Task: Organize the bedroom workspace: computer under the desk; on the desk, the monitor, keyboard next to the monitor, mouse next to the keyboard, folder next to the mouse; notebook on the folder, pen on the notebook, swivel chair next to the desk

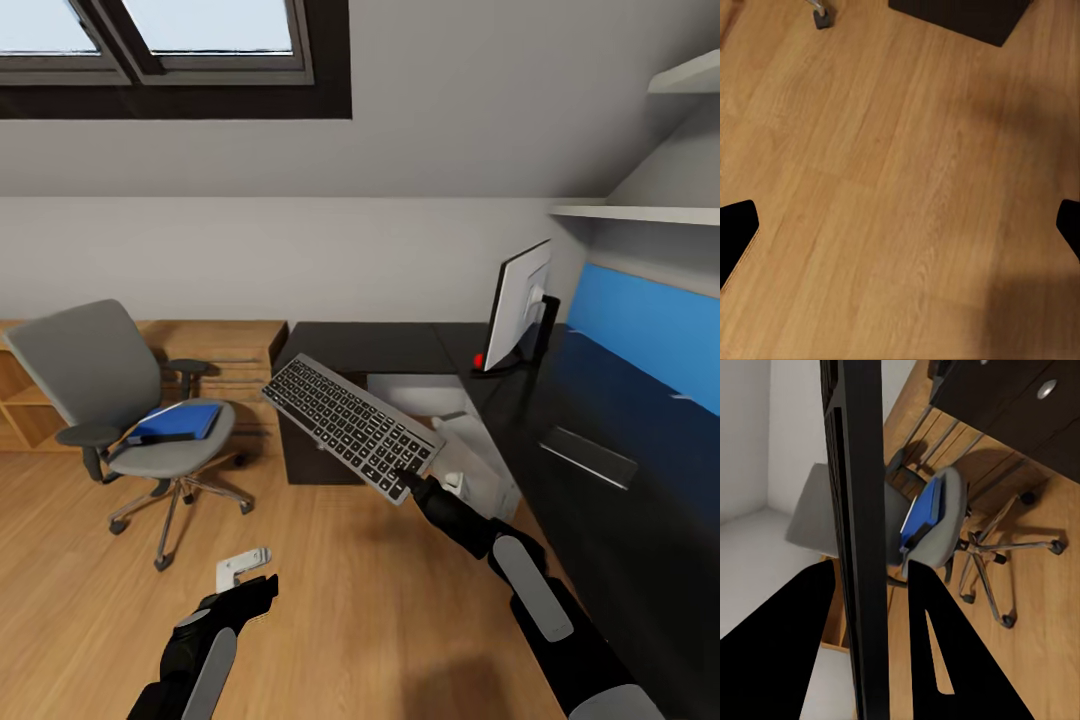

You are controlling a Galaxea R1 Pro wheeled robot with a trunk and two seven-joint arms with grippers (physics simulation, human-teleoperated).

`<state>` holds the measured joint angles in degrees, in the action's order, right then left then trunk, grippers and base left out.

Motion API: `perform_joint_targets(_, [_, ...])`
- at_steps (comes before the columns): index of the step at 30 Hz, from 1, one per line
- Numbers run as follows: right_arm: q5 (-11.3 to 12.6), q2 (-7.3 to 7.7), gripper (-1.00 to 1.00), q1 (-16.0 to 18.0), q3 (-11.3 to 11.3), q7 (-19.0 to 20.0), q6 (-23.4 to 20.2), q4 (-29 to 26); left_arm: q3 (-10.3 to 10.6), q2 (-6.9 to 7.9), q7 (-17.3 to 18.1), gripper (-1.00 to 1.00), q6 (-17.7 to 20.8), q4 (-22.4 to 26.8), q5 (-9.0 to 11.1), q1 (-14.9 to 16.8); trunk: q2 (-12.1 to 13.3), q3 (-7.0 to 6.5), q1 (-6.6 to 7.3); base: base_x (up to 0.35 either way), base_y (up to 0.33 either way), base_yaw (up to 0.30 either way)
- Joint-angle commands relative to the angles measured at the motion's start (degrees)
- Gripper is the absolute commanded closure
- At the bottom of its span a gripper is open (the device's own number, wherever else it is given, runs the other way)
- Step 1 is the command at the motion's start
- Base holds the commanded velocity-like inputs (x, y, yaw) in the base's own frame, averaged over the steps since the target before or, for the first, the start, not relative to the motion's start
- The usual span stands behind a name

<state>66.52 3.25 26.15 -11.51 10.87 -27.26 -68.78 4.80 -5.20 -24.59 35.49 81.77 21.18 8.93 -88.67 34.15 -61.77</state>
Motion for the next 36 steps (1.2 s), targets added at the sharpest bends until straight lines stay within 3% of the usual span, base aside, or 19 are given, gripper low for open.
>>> perform_joint_targets(1, [0.4, 0.08, 1.0, 0.05, -0.01, 0.01, -0.18, -0.04, 0.1, 0.01, -0.54, -1.0, 0.1, 0.05, 0.55, 0.04, -0.03, 0.06, -0.03, 0.301, 0.18, 0.0])
perform_joint_targets(36, [0.33, 0.35, 1.0, 0.04, 0.14, 0.15, -0.18, -0.04, 0.12, 0.01, -0.54, -1.0, 0.01, 0.05, 0.53, 0.04, -0.03, 0.06, -0.03, 0.307, 0.128, 0.0])
